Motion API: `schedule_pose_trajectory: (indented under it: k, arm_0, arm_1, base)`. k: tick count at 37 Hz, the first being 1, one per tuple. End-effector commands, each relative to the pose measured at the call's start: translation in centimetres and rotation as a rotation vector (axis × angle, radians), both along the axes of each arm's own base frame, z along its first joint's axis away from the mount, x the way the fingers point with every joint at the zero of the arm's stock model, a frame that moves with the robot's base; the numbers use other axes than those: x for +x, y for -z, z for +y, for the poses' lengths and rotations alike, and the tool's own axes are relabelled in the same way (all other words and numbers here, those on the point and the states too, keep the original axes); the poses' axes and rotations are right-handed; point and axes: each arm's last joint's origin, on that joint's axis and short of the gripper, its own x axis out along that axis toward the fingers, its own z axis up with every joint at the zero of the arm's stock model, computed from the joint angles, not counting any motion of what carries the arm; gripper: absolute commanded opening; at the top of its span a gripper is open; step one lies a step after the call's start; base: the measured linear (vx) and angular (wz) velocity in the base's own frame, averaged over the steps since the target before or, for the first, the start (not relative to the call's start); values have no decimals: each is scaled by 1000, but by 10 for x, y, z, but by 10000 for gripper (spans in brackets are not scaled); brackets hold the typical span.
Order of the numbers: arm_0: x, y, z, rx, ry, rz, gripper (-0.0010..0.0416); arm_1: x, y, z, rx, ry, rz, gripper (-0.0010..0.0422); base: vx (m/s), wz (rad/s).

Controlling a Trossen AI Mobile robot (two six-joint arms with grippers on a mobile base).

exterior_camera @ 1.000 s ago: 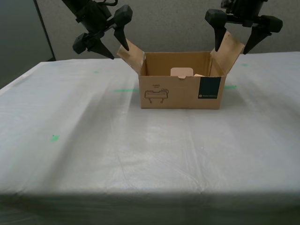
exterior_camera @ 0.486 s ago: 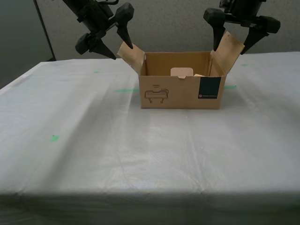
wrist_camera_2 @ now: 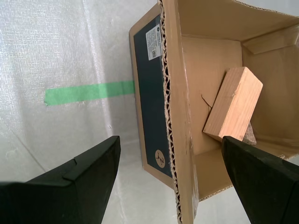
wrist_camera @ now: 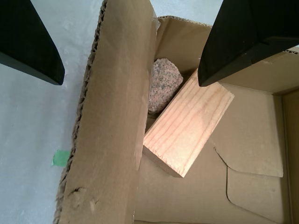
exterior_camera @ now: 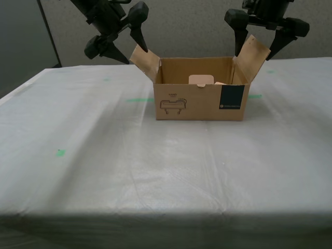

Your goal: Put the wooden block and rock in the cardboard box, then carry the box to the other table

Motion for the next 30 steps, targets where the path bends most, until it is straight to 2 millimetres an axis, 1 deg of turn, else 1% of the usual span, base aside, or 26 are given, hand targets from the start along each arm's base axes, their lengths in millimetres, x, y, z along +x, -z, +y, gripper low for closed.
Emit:
schedule_pose_trajectory:
  k: [1,5,12,16,21,30]
  arm_0:
    - [0,0,0,2,0,-1,399]
    - [0,0,0,2,-1,-1,399]
    - [0,0,0,2,0,-1,399]
    - [0,0,0,2,0,-1,399]
    - [0,0,0,2,0,-2,399]
    - [0,0,0,3,0,-3,398]
  arm_1:
    - [1,-1,0,-6,-2,-17,293]
    - [4,-3,-1,-18,-9,-40,293]
    - [5,-3,-1,-36,-44,-31,294]
    - [5,-3,-1,-36,-44,-33,304]
    - [5,-3,-1,-36,-44,-33,333]
    - [5,-3,-2,-37,-44,-34,405]
  base:
    - [0,0]
    - [0,0]
    - [0,0]
    - [0,0]
    - [0,0]
    - [0,0]
